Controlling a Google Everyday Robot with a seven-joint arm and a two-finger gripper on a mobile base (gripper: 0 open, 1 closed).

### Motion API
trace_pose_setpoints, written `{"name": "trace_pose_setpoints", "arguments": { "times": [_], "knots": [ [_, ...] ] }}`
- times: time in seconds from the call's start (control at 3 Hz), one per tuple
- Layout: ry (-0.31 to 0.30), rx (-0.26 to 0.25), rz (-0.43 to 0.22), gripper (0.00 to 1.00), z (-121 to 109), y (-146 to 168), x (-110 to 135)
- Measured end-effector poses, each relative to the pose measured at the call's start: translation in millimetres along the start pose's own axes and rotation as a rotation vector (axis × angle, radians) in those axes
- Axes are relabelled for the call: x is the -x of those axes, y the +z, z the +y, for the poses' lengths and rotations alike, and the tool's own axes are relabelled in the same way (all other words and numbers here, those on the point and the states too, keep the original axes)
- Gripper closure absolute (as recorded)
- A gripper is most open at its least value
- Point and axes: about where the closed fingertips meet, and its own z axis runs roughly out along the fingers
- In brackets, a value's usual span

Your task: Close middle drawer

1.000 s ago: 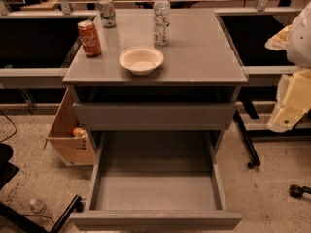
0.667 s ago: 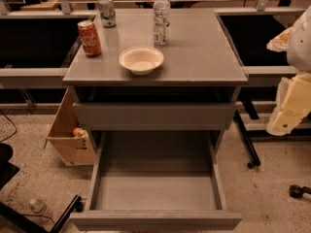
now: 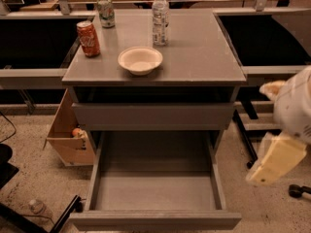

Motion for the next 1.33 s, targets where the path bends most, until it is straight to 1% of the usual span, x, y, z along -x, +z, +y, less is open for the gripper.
{"name": "trace_pose_setpoints", "arguments": {
  "times": [0.33,0.67,1.0,1.33],
  "knots": [
    [0.041,-0.020,-0.012,0.00,35.2,39.1,-10.9],
    [0.040,0.019,0.025,0.00,75.3,104.6,-29.2],
    [0.076,0.141,0.117,0.00,134.1,179.0,-73.8],
    [0.076,0.140,0.117,0.00,133.9,178.8,-73.6]
  ]
}}
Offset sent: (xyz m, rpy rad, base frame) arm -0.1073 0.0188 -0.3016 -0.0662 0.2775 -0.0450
